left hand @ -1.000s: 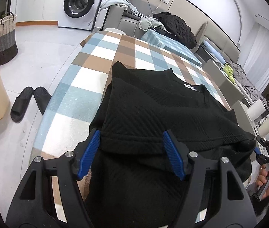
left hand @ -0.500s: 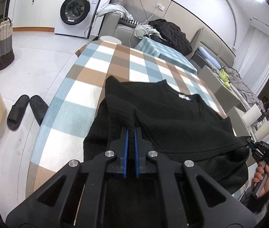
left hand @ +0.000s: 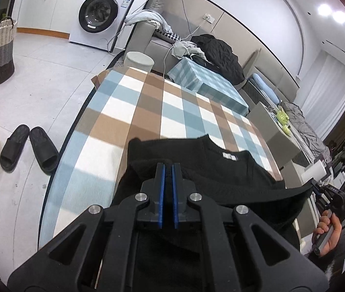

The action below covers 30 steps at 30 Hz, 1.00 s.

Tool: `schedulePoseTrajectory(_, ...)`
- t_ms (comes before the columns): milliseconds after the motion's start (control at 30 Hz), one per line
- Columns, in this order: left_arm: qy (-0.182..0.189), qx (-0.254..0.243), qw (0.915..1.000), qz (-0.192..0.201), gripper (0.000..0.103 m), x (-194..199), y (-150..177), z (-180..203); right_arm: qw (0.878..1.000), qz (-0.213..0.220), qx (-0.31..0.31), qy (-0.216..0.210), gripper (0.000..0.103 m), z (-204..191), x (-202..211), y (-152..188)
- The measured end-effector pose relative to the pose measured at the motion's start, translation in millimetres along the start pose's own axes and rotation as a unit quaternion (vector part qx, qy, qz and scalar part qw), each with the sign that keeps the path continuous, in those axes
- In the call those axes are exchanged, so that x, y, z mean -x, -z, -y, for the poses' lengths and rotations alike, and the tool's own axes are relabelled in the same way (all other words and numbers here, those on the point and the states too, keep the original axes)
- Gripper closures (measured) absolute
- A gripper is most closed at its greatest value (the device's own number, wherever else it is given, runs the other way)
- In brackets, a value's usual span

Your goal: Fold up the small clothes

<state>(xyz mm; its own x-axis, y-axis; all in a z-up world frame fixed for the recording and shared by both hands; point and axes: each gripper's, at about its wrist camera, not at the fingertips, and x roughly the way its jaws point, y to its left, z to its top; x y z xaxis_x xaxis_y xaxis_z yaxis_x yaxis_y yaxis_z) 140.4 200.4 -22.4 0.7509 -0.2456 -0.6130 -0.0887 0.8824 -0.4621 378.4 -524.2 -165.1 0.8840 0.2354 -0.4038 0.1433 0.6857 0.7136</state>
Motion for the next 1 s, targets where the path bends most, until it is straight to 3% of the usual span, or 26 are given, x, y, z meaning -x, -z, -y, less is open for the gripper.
schedulePoseTrajectory(167,-0.012,0.018,0.9994,-0.027,0.098,-33.6,-25.7,-6.6,0.999,-0.018,-0.005,0.032,0.093,-5.7,-32.3,-12.6)
schedulePoseTrajectory(333,-0.042,0.037,0.9967,-0.059,0.067,-56.2,-28.7,-13.4,0.997,-0.04,-0.022,0.055,0.072,11.7,-40.0,-13.3)
schedulePoseTrajectory(400,-0.052,0.028,0.9964,-0.061,0.056,-53.9,-23.1,-11.6,0.997,-0.045,-0.023,0.057,0.07,17.7,-35.6,-10.3)
schedulePoseTrajectory(467,-0.054,0.022,0.9963,-0.064,0.052,-48.1,-14.7,-9.1,0.997,-0.05,-0.02,0.063,0.066,23.0,-30.1,-5.7)
schedulePoseTrajectory(733,-0.063,-0.027,0.9942,-0.084,0.051,-45.6,10.8,9.2,0.996,-0.069,-0.003,0.061,0.063,27.6,-20.0,10.7)
schedulePoseTrajectory(767,-0.066,-0.032,0.9935,-0.087,0.052,-49.5,11.5,11.0,0.995,-0.073,0.001,0.061,0.063,26.9,-22.1,12.9)
schedulePoseTrajectory(800,-0.068,-0.035,0.9929,-0.091,0.063,-55.5,12.0,12.7,0.995,-0.076,0.002,0.062,0.063,26.9,-23.3,14.5)
schedulePoseTrajectory(833,-0.064,-0.035,0.9936,-0.087,0.078,-58.7,11.0,13.2,0.995,-0.079,0.002,0.061,0.063,26.7,-24.2,16.1)
schedulePoseTrajectory(867,-0.061,-0.033,0.9943,-0.081,0.103,-61.7,9.0,13.5,0.995,-0.082,0.002,0.06,0.063,25.9,-25.0,16.6)
schedulePoseTrajectory(1000,-0.038,-0.011,0.9984,-0.041,0.103,-59.2,-10.5,13.4,0.995,-0.079,0.002,0.061,0.063,25.3,-24.8,15.8)
